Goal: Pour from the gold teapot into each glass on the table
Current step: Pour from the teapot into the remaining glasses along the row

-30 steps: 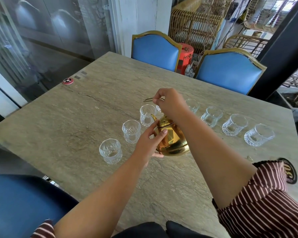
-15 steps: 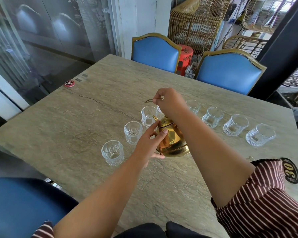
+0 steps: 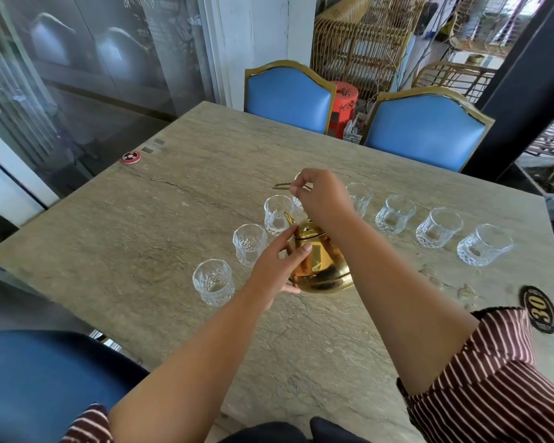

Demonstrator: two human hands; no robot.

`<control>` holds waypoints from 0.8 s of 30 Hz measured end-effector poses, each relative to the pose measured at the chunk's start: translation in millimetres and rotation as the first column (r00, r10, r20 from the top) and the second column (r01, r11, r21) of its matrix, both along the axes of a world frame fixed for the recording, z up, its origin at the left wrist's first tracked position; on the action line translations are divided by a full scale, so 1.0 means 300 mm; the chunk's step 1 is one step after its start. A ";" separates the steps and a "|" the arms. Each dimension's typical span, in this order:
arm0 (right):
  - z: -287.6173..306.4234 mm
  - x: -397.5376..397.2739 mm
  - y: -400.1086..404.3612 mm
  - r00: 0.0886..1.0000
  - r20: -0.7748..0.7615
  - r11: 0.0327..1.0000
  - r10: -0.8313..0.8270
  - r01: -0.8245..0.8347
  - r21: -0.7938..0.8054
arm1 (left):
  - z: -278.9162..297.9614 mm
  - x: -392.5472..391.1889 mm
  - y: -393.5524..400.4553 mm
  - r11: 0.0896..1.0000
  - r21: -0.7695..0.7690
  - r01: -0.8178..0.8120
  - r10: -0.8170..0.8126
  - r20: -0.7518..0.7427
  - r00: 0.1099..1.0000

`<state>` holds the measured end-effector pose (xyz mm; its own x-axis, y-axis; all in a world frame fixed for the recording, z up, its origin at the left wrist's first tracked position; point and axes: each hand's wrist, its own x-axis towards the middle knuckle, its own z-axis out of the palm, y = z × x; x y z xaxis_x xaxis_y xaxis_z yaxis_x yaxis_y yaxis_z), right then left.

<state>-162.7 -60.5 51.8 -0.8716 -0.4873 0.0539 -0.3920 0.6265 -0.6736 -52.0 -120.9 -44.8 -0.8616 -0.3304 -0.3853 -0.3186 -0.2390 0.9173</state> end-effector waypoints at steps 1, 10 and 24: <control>-0.010 0.002 0.012 1.000 0.007 1.000 -0.007 0.008 -0.029 | 0.001 0.003 0.004 1.000 -0.019 0.007 -0.007 -0.007 1.000; -0.072 0.041 0.139 0.994 0.110 0.963 -0.019 0.048 -0.266 | -0.002 0.022 0.056 0.964 -0.261 0.045 -0.058 -0.044 0.997; -0.032 0.160 0.166 0.978 0.071 0.949 0.196 -0.171 -0.265 | -0.023 0.179 0.150 0.972 -0.182 -0.152 0.145 -0.048 0.988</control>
